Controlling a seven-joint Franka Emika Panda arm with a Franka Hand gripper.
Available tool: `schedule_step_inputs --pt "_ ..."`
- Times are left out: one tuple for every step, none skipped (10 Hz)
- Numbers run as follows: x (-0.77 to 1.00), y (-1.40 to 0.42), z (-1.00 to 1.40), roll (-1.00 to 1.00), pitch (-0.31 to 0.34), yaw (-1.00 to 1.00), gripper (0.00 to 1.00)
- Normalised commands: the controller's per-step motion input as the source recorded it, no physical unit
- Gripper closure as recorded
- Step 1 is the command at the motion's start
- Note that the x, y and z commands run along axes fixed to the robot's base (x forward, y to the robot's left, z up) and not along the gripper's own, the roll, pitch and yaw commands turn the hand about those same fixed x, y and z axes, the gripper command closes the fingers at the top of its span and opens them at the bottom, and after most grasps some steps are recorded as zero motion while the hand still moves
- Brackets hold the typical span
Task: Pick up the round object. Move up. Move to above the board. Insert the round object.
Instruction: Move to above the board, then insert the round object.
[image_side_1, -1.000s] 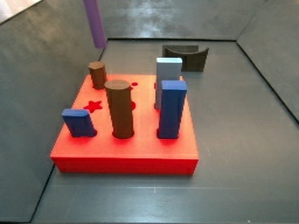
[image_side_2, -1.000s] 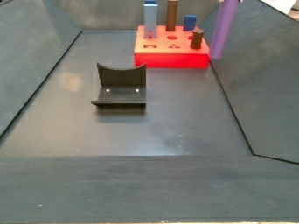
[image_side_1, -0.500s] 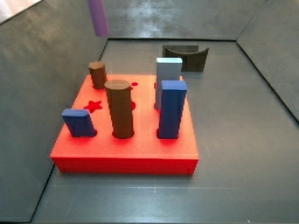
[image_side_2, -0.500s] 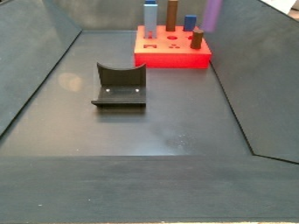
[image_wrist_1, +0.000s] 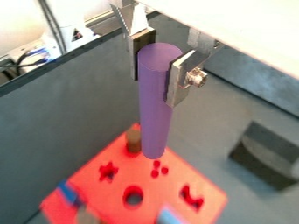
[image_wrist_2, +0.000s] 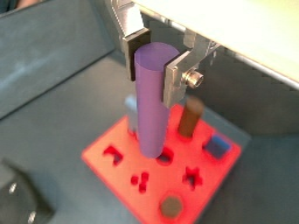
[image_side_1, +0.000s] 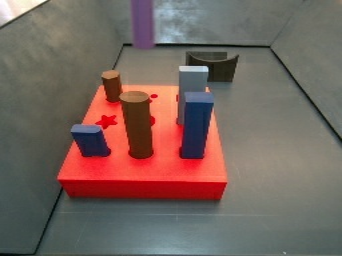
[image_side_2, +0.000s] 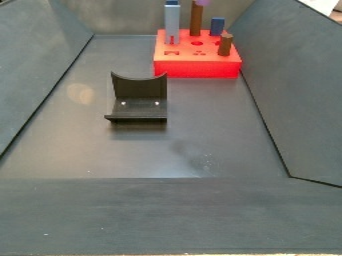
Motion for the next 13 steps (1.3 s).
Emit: schedule_step_inputs --pt "0.53 -0.62 0.21 0.01 0.136 0.0 1.0" --pt "0.24 -0.26 0.09 0.05 0.102 0.01 1.0" --pt "0.0 -0.01 -0.05 0.0 0.0 0.0 1.0" --pt "-0.11 -0.07 -0.61 0.0 -0.1 0.0 1.0" --pt "-0.04 -0.1 -0.78 0.0 -0.099 -0.08 1.0" --pt "-0.02 -0.25 -0.95 0.0 -0.121 -0.07 1.0" --pt "0.0 -0.36 -0.96 0.07 -0.116 0.0 1.0" --pt "0.06 -0.29 -0.89 0.1 -0.084 0.0 1.0" --pt "0.05 -0.06 -0.77 0.1 -0.044 0.0 1.0" --pt "0.2 0.03 -0.58 0.03 -0.007 0.05 1.0" --pt "0.19 0.12 -0.48 0.0 0.0 0.05 1.0" --pt "0.01 0.03 -0.32 0.0 -0.02 0.02 1.0" --pt "0.0 0.01 -0.22 0.0 -0.023 0.0 1.0"
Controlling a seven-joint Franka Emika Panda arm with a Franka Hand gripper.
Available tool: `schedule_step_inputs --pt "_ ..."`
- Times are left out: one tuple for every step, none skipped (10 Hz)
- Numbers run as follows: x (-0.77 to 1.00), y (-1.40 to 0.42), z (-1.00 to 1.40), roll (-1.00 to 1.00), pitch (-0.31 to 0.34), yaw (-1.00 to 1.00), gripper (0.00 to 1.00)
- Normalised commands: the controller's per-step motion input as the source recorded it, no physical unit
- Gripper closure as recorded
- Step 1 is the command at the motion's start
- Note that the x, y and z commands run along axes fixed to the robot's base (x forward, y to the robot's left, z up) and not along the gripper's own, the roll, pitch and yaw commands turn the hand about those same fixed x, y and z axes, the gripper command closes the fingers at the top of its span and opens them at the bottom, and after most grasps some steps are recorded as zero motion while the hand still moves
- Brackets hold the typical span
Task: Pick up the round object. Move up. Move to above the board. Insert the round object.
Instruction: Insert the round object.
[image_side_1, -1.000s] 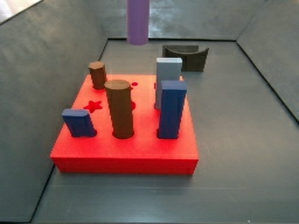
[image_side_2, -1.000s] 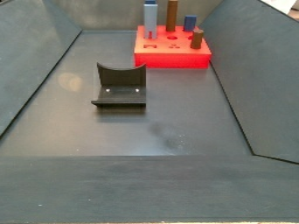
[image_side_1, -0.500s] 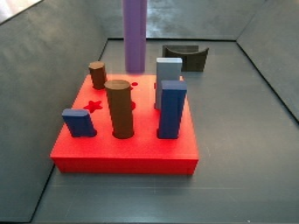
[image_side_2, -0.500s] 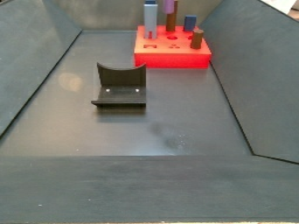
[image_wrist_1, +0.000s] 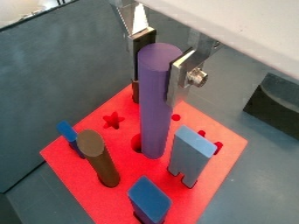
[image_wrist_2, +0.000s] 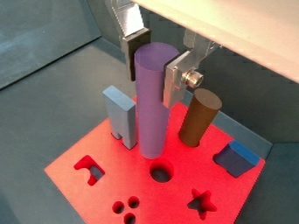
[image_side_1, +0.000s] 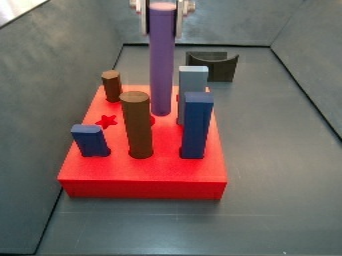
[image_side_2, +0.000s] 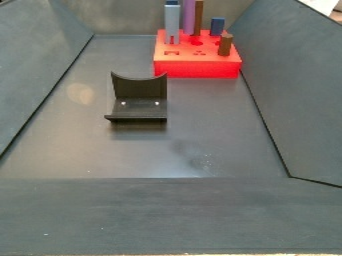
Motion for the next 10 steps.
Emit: schedule_step_inputs --pt "-0.12 0.0 -0.15 0.0 -0.044 0.0 1.0" --pt "-0.26 0.03 -0.08 0.0 -0.05 -0.01 1.0" --pt "-0.39 0.09 -0.07 0.0 -0.047 -0.09 1.0" --pt "-0.28 0.01 -0.03 0.0 -0.043 -0.16 1.0" --pt "-0.31 0.04 -0.06 0.0 -0.05 -0.16 1.0" --pt "-0.23 0.0 -0.07 0.0 -0.073 -0.11 1.0" --pt "-0.01 0.0 -0.03 -0.05 -0.083 0.0 1.0" --pt "0.0 0.0 -0.11 -0.08 -0.053 0.0 1.0" --pt "0.07 0.0 -0.15 -0.09 -0.044 0.0 1.0" --pt "0.16 0.0 -0.17 -0.08 -0.026 0.0 1.0"
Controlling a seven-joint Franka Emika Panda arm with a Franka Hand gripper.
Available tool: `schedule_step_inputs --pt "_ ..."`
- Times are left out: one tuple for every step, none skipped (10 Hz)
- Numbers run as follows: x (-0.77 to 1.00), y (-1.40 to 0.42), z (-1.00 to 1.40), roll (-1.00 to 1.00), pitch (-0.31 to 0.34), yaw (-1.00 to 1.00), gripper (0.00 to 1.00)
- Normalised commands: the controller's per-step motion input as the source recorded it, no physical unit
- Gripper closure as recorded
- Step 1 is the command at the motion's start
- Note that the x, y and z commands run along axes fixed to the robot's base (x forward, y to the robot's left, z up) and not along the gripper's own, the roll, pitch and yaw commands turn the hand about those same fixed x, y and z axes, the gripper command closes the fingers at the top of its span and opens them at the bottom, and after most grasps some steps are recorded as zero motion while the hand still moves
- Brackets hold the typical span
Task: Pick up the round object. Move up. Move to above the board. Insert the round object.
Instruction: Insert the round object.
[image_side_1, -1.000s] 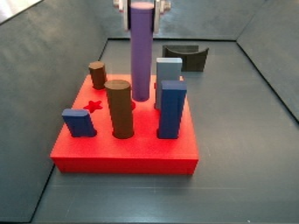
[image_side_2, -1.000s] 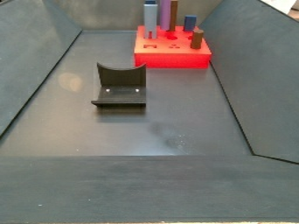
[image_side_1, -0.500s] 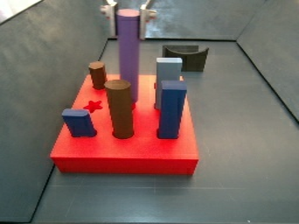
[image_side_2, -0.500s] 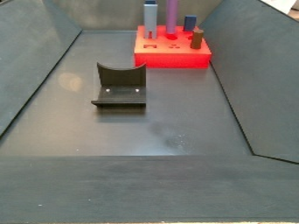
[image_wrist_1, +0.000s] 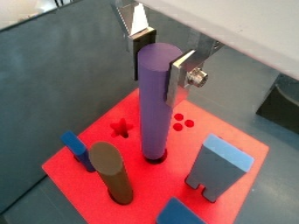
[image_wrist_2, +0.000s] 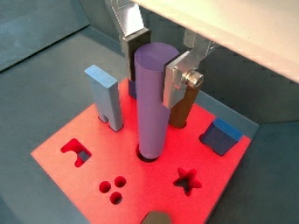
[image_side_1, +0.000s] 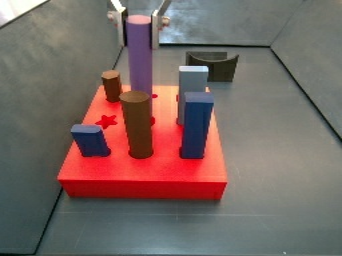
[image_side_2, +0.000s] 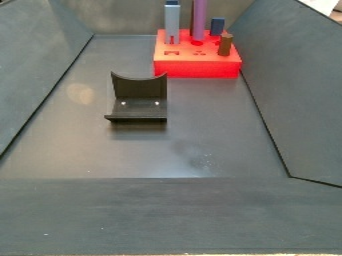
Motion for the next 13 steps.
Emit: schedule_step_inputs --pt "0.0 0.0 -0.21 -0.03 -0.051 0.0 1.0" --pt "0.0 0.0 -0.15 0.0 -0.034 0.0 1.0" --pt "0.0 0.0 -0.04 0.01 0.0 0.0 1.0" --pt "0.0 0.05 -0.05 0.01 0.0 0.0 1.0" --pt "0.0 0.0 -0.02 0.0 0.0 0.0 1.0" --pt "0.0 0.0 -0.06 0.0 -0.036 0.0 1.0" --pt "0.0 0.0 -0.1 0.0 -0.053 0.0 1.0" --pt "0.0 0.0 -0.09 0.0 -0.056 0.0 1.0" --pt "0.0 0.0 -0.06 0.0 -0.019 0.0 1.0" --pt "0.0 0.0 -0.14 0.02 -0.03 0.0 1.0" --pt "0.0 0.0 0.0 0.0 0.0 0.0 1.0" --pt "0.0 0.0 -0.07 0.01 0.0 0.0 1.0" --pt "0.0 0.0 -0.19 0.0 -0.053 0.0 1.0"
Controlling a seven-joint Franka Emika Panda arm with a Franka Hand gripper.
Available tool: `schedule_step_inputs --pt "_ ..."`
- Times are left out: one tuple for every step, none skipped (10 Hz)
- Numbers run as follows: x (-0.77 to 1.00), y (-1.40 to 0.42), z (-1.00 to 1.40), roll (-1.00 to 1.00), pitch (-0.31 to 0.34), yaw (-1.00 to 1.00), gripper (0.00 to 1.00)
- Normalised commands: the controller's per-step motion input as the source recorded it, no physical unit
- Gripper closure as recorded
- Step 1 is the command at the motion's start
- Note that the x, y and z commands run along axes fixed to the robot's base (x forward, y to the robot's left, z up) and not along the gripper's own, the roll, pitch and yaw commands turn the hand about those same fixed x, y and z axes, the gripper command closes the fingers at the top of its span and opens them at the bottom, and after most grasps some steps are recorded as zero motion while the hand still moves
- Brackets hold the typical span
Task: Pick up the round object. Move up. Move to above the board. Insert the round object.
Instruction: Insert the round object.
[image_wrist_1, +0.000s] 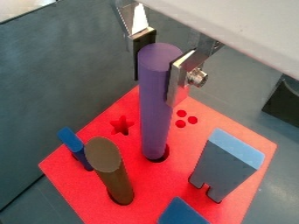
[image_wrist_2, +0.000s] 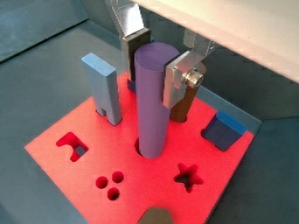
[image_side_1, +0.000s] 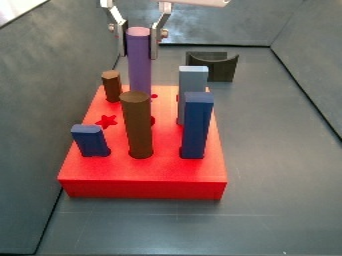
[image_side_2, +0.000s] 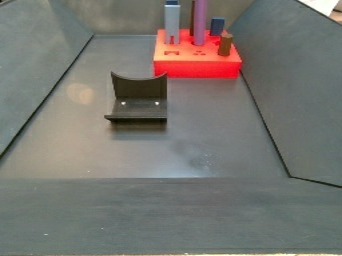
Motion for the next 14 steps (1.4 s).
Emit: schedule_step_inputs --pt "0.0 0.0 -0.22 0.0 -0.066 0.0 1.0" --pt "0.0 0.0 -0.29 0.01 -0.104 0.0 1.0" --pt "0.0 -0.01 -0.43 0.01 -0.147 0.0 1.0" --pt "0.0 -0.03 -0.5 0.0 -0.144 0.0 1.0" --pt "0.06 -0.01 -0.37 0.0 -0.076 0.0 1.0" --pt "0.2 0.0 -0.28 0.0 -0.003 0.0 1.0" --pt "0.22 0.0 -0.18 0.0 0.0 0.0 1.0" --pt "0.09 0.0 -0.13 0.0 0.0 0.0 1.0" --pt "0.06 0.0 -0.11 0.0 0.0 0.0 1.0" --pt "0.0 0.0 -0.12 0.02 0.0 0.0 1.0" --pt "-0.03 -0.05 -0.48 0.1 -0.174 0.0 1.0" --pt "-0.05 -0.05 -0.89 0.1 -0.186 0.0 1.0" --pt "-0.14 -0.16 -1.0 0.07 -0.123 -0.01 1.0" --pt "-0.23 -0.19 -0.93 0.0 -0.179 -0.07 1.0"
